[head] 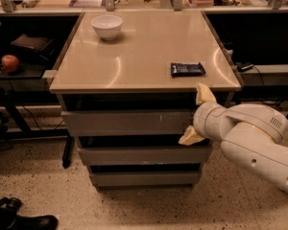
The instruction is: Open top drawer
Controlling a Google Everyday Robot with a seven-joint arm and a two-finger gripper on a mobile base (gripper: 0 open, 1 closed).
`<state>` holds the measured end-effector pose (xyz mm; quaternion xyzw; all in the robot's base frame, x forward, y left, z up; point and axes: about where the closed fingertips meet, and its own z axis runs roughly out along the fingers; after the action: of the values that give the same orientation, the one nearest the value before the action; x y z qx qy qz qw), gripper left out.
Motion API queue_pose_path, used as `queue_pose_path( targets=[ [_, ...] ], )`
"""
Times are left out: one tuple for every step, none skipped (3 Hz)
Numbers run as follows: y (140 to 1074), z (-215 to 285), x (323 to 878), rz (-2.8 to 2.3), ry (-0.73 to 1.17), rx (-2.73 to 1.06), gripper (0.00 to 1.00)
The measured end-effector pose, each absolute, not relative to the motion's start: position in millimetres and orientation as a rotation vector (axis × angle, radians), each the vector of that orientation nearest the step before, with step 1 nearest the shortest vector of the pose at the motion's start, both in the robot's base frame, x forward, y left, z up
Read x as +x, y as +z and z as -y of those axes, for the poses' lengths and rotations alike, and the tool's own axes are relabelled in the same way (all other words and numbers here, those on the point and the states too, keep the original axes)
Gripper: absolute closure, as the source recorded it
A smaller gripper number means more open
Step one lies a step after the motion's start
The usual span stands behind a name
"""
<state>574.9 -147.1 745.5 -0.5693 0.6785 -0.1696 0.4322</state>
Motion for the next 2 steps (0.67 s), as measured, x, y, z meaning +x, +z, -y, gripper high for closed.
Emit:
queue_pose_path(
  targets=[
    [745, 147, 575, -1.691, -0.423, -1.419, 0.00],
    [722, 140, 561, -1.706, -0.347, -1.401, 0.00]
  ],
)
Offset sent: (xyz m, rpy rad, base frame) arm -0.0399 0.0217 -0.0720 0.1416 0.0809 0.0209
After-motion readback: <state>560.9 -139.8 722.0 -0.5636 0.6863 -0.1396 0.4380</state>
